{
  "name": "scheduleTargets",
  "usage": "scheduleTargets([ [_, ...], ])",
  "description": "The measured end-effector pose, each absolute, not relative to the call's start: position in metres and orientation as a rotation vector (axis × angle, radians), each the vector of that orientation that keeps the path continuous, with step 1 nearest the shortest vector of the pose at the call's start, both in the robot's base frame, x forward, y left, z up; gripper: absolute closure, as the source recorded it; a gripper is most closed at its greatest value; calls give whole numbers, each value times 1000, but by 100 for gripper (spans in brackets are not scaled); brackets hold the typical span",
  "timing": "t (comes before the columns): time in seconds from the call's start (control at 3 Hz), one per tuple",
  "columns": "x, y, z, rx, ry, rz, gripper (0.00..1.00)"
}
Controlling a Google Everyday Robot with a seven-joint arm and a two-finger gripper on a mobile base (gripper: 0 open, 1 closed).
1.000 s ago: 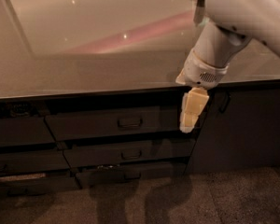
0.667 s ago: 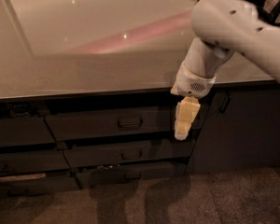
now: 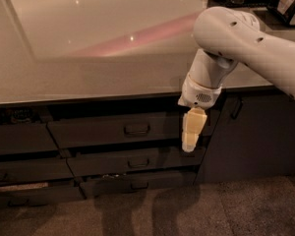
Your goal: Open top drawer
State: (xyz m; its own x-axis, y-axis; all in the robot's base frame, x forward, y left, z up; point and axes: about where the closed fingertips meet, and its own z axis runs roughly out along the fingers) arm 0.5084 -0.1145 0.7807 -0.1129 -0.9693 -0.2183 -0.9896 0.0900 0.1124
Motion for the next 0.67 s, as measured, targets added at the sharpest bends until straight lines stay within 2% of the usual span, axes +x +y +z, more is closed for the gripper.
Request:
scheduleTargets([
  [0.33,504,-111,782,-2049,2207,231,0],
  [0.67,504,-111,781,-2052,2201,233,0],
])
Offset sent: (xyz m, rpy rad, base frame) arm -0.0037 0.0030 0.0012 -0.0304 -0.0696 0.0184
